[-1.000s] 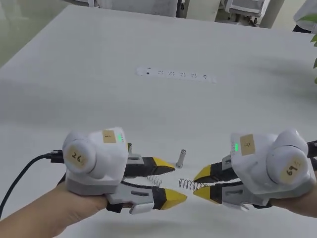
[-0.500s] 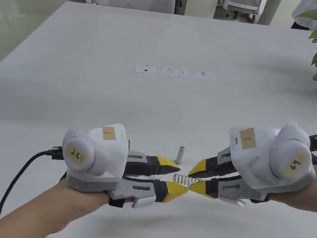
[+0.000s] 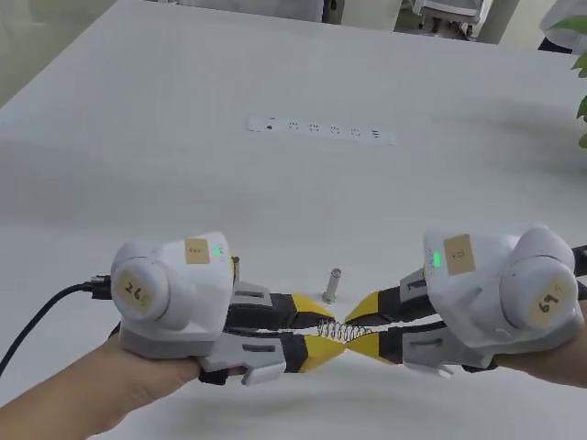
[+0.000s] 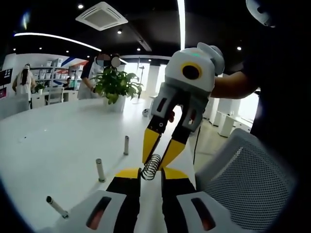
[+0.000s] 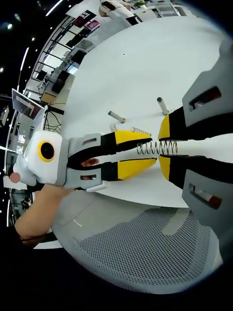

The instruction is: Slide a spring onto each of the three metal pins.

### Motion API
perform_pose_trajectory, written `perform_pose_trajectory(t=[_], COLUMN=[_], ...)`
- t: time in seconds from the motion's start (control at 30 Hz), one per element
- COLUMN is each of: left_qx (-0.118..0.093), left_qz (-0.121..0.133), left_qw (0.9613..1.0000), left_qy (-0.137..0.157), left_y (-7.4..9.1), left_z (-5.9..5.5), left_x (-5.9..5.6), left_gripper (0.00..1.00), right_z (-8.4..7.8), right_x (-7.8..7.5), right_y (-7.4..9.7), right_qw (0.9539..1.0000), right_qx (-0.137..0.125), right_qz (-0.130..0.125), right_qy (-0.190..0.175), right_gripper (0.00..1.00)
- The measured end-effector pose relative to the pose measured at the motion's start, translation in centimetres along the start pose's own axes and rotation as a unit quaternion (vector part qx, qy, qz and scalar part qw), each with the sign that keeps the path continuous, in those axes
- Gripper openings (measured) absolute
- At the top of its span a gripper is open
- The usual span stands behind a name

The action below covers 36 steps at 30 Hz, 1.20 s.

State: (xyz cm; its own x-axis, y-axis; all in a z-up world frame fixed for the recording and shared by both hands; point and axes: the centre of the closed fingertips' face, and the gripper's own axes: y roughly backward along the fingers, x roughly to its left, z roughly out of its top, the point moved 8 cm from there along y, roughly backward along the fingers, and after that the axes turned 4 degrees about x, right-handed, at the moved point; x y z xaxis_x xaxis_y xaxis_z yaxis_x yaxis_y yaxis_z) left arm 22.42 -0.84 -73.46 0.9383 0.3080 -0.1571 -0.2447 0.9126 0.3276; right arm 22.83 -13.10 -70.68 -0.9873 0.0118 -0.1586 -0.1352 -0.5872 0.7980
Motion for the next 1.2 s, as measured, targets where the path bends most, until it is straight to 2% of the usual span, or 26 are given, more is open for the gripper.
perform_pose_trajectory(t=[0.7,1.2], left_qx=[-0.002,-0.003], left_qz=[-0.011,-0.013], left_qw=[0.9997,0.9998], left_qy=[-0.022,-0.017], left_y=[0.21,0.33], left_z=[0.23,0.62], left_x=[-0.48,-0.61], left_gripper=[0.02,0.02], right_z=[0.12,0.19], right_x=[0.53,0.39], right_y=[0.09,0.36], right_qw=[0.9998,0.9996], right_qx=[-0.002,-0.015], right_qz=[0.006,0.01], right_qy=[0.021,0.023], right_gripper=[0.08,0.09])
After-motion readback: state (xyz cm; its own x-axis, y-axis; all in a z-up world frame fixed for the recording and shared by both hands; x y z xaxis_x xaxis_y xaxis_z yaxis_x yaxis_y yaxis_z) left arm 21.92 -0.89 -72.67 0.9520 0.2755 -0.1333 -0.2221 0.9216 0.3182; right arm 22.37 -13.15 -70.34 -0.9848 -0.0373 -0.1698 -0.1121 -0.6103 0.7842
